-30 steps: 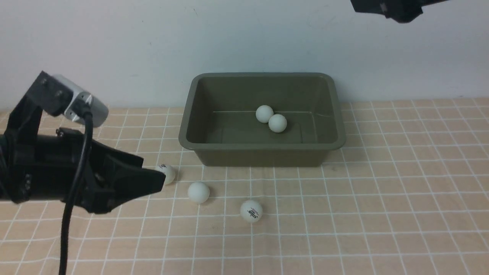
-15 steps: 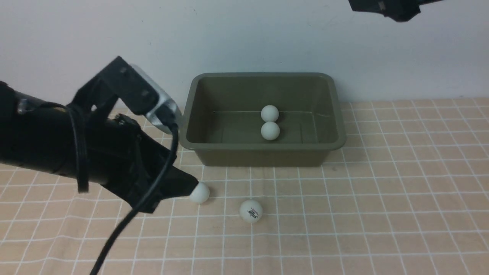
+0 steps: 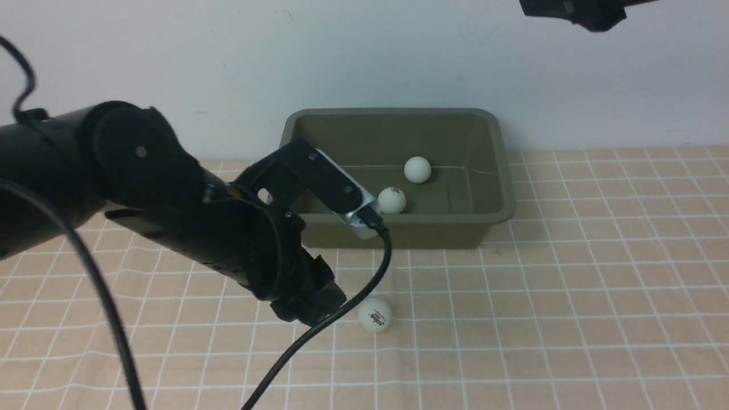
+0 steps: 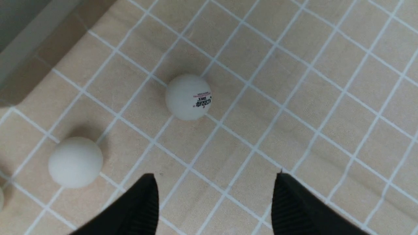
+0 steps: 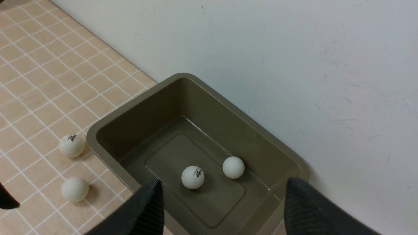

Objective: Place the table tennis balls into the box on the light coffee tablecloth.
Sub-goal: 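Reach for and grasp a ping pong ball on the table beside the basket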

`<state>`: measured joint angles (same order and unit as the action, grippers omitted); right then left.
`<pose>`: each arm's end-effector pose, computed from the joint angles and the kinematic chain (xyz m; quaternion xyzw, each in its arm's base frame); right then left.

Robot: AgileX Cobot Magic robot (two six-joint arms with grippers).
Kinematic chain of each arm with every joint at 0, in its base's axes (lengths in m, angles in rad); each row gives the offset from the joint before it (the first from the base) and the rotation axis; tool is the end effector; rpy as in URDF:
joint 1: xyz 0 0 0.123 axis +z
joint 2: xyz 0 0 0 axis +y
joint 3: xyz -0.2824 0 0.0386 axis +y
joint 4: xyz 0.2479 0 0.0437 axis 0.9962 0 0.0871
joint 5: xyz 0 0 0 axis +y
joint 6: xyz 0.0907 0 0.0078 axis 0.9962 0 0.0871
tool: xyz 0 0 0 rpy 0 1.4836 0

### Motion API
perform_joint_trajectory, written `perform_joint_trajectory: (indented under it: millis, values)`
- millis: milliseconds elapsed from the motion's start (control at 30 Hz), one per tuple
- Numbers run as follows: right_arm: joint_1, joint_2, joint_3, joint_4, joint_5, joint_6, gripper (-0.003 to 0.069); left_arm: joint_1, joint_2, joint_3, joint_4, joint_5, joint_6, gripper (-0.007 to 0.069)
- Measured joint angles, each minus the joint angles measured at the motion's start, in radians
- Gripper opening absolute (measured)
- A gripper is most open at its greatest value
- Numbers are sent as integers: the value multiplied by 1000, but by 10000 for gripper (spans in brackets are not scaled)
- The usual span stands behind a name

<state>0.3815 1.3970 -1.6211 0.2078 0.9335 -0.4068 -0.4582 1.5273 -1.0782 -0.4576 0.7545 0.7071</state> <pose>0.2678 0.1237 0.4539 -0.3243 0.8234 0.0966 0.4555 0.2664 -0.1622 0.2627 0.4169 0.8617 -0.1599 0.2411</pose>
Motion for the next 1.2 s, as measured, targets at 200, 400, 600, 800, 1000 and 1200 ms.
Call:
perform_joint_trajectory:
  millis: [200,400,600,800,1000,1200]
  values:
    - [0,0,0,0,1,1,456,-34,163,-103,-12,-2,-85,386]
    - [0,0,0,0,2,1,456,-43,276,-196,-15,-3,-180,386]
    - [0,0,0,0,4,1,456,-43,361,-229,-15,-20,-191,386]
    - [0,0,0,0,5,1,456,-43,418,-229,22,-32,-193,386]
    - [0,0,0,0,6,1,456,-43,455,-229,26,-46,-187,386]
    - [0,0,0,-3,6,1,456,-43,470,-229,1,-118,-125,314]
